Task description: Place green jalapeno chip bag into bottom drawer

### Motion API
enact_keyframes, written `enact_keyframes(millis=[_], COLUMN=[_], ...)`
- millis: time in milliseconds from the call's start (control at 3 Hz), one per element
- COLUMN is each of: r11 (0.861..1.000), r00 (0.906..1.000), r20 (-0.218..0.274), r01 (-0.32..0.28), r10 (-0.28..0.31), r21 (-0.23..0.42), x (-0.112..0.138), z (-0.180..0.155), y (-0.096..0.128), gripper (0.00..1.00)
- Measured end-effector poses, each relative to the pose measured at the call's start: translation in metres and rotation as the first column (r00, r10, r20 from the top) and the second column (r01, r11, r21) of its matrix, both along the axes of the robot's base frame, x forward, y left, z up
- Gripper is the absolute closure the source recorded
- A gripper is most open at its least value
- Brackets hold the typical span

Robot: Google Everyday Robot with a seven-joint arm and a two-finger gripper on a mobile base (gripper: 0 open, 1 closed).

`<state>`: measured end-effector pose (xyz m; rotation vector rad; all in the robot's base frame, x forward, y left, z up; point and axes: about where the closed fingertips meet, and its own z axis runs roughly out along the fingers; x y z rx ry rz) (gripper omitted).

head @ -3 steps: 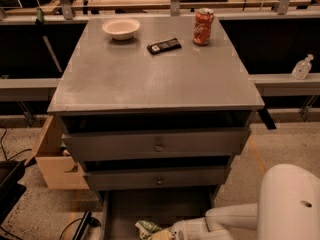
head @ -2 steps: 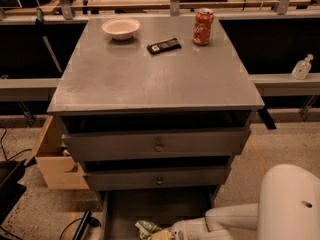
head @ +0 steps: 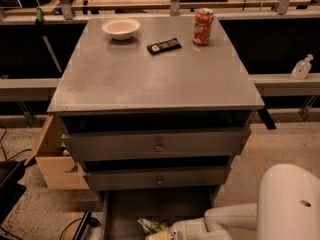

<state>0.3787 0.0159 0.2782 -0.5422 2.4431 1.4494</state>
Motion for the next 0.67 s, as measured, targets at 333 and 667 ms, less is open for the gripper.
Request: enact_keyframes(millis=[333, 667], r11=[1.000, 1.000], r00=[1.0000, 1.0000], r20=[-0.001, -0.001], r01=[-0.002, -0.002], r10=[0.002, 0.002], r21=[0.002, 0.002], x=[-0.0006, -0.0006], z=[0.0000, 0.0000], y=[0.0014, 0.0014], gripper=[0.00, 0.00])
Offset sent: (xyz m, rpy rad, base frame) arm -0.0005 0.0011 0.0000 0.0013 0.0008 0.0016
